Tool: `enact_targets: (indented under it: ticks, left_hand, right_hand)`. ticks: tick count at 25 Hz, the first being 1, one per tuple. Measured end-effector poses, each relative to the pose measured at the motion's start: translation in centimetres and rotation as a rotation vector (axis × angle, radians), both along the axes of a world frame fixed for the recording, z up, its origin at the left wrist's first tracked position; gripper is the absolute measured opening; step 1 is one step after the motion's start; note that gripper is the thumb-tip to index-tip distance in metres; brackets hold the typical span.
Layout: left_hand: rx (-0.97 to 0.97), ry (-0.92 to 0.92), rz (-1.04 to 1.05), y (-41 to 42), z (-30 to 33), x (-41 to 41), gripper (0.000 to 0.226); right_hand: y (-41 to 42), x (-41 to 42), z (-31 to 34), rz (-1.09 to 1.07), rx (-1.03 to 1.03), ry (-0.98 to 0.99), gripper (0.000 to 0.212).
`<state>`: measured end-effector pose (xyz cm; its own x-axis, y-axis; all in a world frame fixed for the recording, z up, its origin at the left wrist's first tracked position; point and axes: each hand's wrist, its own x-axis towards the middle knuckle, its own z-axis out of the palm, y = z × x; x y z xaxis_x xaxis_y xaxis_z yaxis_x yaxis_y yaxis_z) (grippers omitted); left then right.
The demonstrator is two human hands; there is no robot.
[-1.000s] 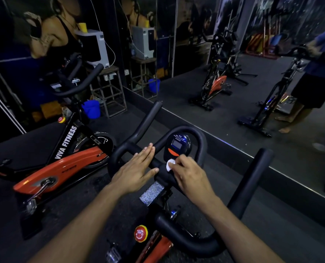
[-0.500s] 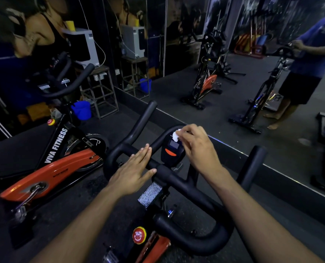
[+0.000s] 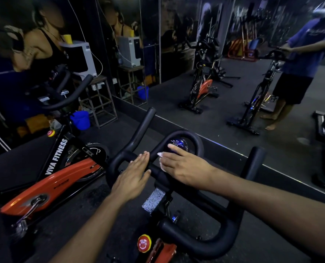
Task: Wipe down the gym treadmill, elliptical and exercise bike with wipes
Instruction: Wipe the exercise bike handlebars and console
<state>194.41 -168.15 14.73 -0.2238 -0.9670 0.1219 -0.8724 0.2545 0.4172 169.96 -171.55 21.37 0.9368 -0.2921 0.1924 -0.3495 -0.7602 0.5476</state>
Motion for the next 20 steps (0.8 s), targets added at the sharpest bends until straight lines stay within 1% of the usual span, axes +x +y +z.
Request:
enact_targets:
  ticks: [2,5,7,9,11,15,17,20]
  left_hand:
    - [-0.008,-0.028,-0.004,-0.3,-0.4,0.1,0.078]
    - [-0.010,-0.053,-0.003,-0.4,-0.6,0.2,0.069]
    - [-0.005,-0.079,-0.008,-0.3,-0.6,0.1,0.066]
    - [0.009,-0.117,-0.022,-0.4,-0.5,0.0,0.066]
    - [0.057,-0.156,-0.027,-0.4,-0.2,-0.2,0.065]
    - [0.101,-0.203,-0.002,-0.1,0.3,-0.4,0.065]
    - [0.111,-0.194,0.001,-0.1,0.4,-0.4,0.065]
    - [0.116,-0.191,0.001,0.0,0.5,-0.4,0.065]
  right_hand:
    - [-0.4,-2.6,0.8,0.011,-0.032,-0.032,0.044]
    - [-0.9,-3.8,1.3,-0.103,-0.007,-0.115,0.052]
    - [-0.2,-3.2,0.1,-0.131,-0.001,-0.124,0.055]
    - [0.8,-3.2,-0.6,-0.100,0.006,-0.085,0.056]
    - [1.0,-4.0,0.1,-0.039,0.006,-0.055,0.056]
    - [-0.9,-4.9,1.6,-0.026,-0.008,-0.118,0.055]
    - [-2.2,-3.9,2.1,-0.041,0.066,-0.148,0.050]
    - [-3.4,-0.5,3.1,-0.084,0.344,-0.270,0.035]
